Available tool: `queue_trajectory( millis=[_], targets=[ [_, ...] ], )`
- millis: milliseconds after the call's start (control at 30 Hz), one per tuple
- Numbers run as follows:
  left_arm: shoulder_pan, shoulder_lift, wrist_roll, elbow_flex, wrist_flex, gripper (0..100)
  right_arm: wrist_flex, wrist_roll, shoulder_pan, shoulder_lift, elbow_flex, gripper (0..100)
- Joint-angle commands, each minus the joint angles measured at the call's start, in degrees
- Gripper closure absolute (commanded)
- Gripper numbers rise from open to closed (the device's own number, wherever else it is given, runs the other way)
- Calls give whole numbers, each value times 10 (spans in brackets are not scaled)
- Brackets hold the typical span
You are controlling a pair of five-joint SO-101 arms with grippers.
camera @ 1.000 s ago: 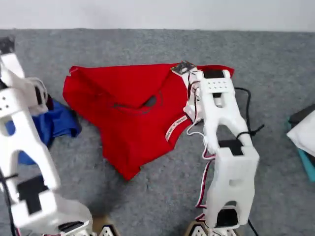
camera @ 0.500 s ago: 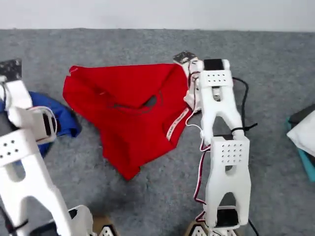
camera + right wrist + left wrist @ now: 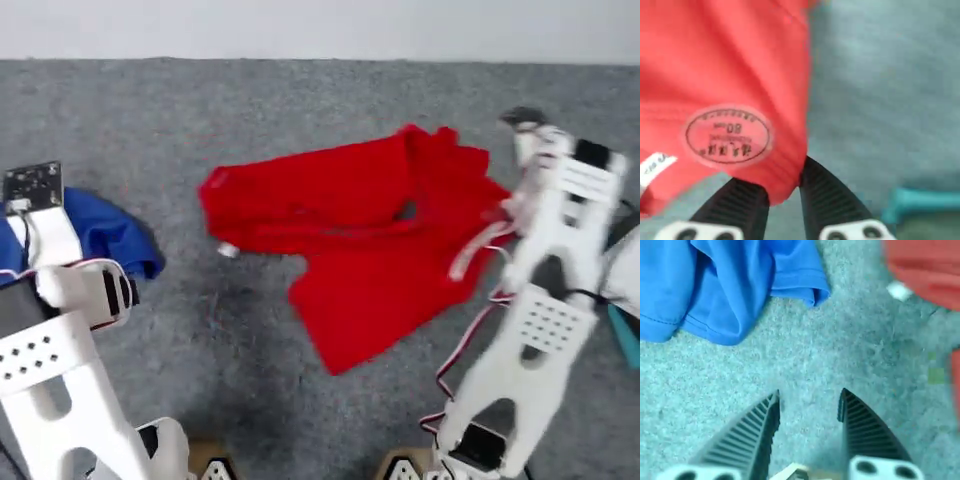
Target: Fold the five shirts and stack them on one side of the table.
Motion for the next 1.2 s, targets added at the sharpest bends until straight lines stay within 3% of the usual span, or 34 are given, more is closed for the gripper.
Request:
queue_trajectory(
  millis=[0, 100, 267, 367, 500, 667, 1000, 1167],
  targets=[
    [4, -18, -11, 19, 9, 818, -44, 1, 56, -11, -29, 983],
    [5, -17, -11, 24, 5, 818, 10, -5, 44, -11, -43, 853],
    [40, -18, -11, 23, -2, 818, 165, -3, -27, -11, -143, 500],
    [70, -18, -8, 23, -1, 818, 184, -11, -71, -17, -192, 421],
    [84, -18, -7, 24, 1, 819, 184, -1, -133, -83, -128, 444],
    [84, -18, -7, 24, -2, 819, 184, 4, -232, -236, 109, 522],
    [85, -14, -7, 25, -2, 819, 153, 3, -387, -543, 594, 811],
    [85, -14, -7, 26, -3, 819, 73, -6, -456, -594, 757, 801]
  ],
)
